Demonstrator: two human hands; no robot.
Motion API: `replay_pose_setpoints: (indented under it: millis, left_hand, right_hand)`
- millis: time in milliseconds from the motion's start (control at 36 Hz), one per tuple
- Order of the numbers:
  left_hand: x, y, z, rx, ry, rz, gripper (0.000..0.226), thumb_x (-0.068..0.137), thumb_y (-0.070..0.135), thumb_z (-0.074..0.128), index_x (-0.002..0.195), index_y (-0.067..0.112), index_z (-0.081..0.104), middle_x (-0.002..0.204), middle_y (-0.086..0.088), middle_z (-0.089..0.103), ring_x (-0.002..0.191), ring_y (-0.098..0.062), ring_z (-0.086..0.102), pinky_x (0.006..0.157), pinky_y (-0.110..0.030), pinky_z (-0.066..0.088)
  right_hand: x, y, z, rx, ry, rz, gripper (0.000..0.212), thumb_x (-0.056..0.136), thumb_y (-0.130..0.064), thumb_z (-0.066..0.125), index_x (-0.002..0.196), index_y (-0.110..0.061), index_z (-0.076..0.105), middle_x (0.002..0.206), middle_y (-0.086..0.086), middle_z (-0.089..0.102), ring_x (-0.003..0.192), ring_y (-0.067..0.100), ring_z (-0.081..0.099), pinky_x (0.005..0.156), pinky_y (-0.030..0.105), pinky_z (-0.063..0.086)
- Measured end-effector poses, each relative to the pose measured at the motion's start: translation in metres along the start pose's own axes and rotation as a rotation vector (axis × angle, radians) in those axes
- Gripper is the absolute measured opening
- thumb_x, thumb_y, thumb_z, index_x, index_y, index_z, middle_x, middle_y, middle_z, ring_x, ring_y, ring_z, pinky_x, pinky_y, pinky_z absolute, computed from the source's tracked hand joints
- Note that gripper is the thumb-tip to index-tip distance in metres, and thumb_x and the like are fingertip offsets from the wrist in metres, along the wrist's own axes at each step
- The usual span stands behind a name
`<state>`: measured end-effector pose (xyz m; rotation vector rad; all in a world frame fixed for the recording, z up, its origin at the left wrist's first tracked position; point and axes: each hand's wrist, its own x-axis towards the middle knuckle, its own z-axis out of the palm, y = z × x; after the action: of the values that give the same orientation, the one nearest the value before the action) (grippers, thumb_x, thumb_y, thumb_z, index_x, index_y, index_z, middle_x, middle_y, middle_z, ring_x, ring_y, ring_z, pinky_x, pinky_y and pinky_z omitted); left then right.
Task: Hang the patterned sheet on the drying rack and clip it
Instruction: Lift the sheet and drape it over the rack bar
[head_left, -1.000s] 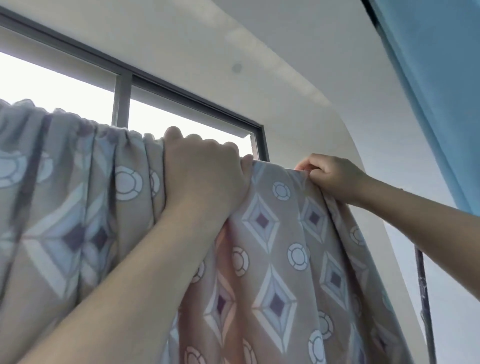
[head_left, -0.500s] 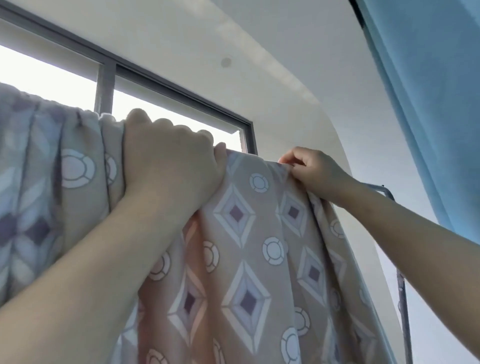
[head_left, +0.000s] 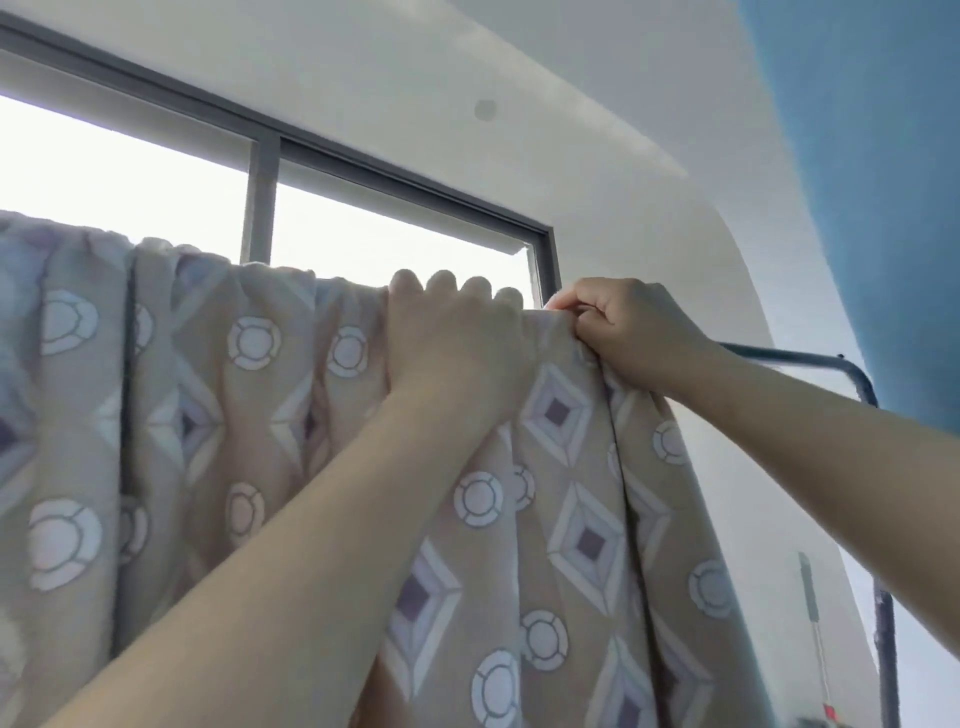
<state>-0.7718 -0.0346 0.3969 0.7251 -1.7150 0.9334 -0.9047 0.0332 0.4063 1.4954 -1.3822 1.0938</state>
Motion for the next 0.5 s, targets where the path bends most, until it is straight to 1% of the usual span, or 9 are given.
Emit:
replay_pose_setpoints:
  millis: [56,111,167,222,278,333,389,444,500]
  left_hand:
    - [-0.005,0.008,-0.006,-0.012,0.043,0.009,0.039,0.097,0.035,0.023,0.113,0.018,0.054,0.114,-0.004,0.058,0.108,-0.027,0.048,0.093,-0.040,0.027]
    - [-0.011,0.008,-0.005,-0.010,0.063,-0.023,0.037,0.097,0.033,0.024,0.107,0.016,0.056,0.108,-0.005,0.061,0.104,-0.027,0.050,0.092,-0.039,0.027]
    - [-0.013,0.005,-0.008,-0.025,0.072,-0.092,0.038,0.096,0.033,0.024,0.100,0.014,0.057,0.100,-0.005,0.063,0.094,-0.024,0.050,0.090,-0.039,0.028]
    - [-0.014,0.005,-0.010,-0.015,0.050,-0.130,0.039,0.096,0.032,0.023,0.098,0.013,0.057,0.098,-0.005,0.063,0.091,-0.023,0.048,0.091,-0.038,0.028]
    - [-0.015,0.009,-0.012,-0.011,0.000,-0.158,0.040,0.095,0.033,0.022,0.098,0.013,0.058,0.099,-0.006,0.063,0.096,-0.025,0.049,0.092,-0.038,0.027]
    - [-0.013,0.012,-0.012,-0.012,-0.029,-0.203,0.043,0.096,0.036,0.022,0.099,0.013,0.058,0.101,-0.006,0.063,0.099,-0.026,0.050,0.092,-0.039,0.027]
    - [-0.012,0.014,-0.013,0.000,-0.046,-0.224,0.044,0.096,0.038,0.021,0.100,0.014,0.058,0.102,-0.007,0.062,0.101,-0.027,0.049,0.092,-0.040,0.027]
    - [-0.013,0.012,-0.013,0.018,-0.056,-0.211,0.044,0.096,0.039,0.020,0.102,0.016,0.057,0.101,-0.006,0.061,0.101,-0.026,0.048,0.092,-0.040,0.027]
    - [-0.015,0.007,-0.014,0.031,-0.067,-0.204,0.045,0.096,0.040,0.018,0.102,0.016,0.057,0.101,-0.005,0.061,0.100,-0.024,0.049,0.092,-0.040,0.027]
  right_hand:
    - [-0.001,0.012,-0.003,-0.008,-0.014,0.023,0.034,0.086,-0.002,0.041,0.102,-0.016,0.067,0.101,-0.001,0.068,0.091,0.012,0.053,0.072,0.021,0.037]
    - [-0.002,0.025,-0.006,-0.038,-0.022,0.062,0.033,0.085,-0.003,0.040,0.099,-0.017,0.067,0.100,0.002,0.069,0.094,0.017,0.057,0.075,0.026,0.039]
    - [-0.005,0.039,-0.010,-0.070,-0.011,0.117,0.031,0.085,-0.005,0.040,0.096,-0.019,0.066,0.097,0.003,0.069,0.096,0.023,0.057,0.082,0.031,0.043]
    - [-0.005,0.047,-0.012,-0.130,-0.006,0.150,0.030,0.087,-0.007,0.039,0.096,-0.020,0.065,0.100,0.004,0.068,0.093,0.023,0.054,0.086,0.032,0.037]
    - [-0.002,0.045,-0.009,-0.181,-0.024,0.154,0.031,0.089,-0.009,0.036,0.099,-0.021,0.063,0.105,0.004,0.067,0.092,0.022,0.050,0.089,0.033,0.030]
    - [-0.001,0.034,-0.003,-0.142,-0.030,0.115,0.032,0.093,-0.018,0.033,0.105,-0.024,0.062,0.110,-0.001,0.065,0.104,0.021,0.051,0.093,0.034,0.027]
    - [-0.004,0.023,0.004,-0.079,-0.040,0.032,0.032,0.097,-0.027,0.031,0.110,-0.030,0.060,0.108,-0.008,0.063,0.107,0.016,0.049,0.093,0.033,0.025]
    - [-0.010,0.020,0.010,-0.050,-0.056,-0.014,0.034,0.099,-0.030,0.028,0.112,-0.030,0.059,0.110,-0.008,0.062,0.108,0.015,0.047,0.095,0.033,0.023]
    - [-0.014,0.026,0.011,-0.072,-0.038,-0.014,0.036,0.100,-0.031,0.025,0.115,-0.027,0.058,0.119,-0.006,0.061,0.116,0.017,0.046,0.103,0.036,0.021]
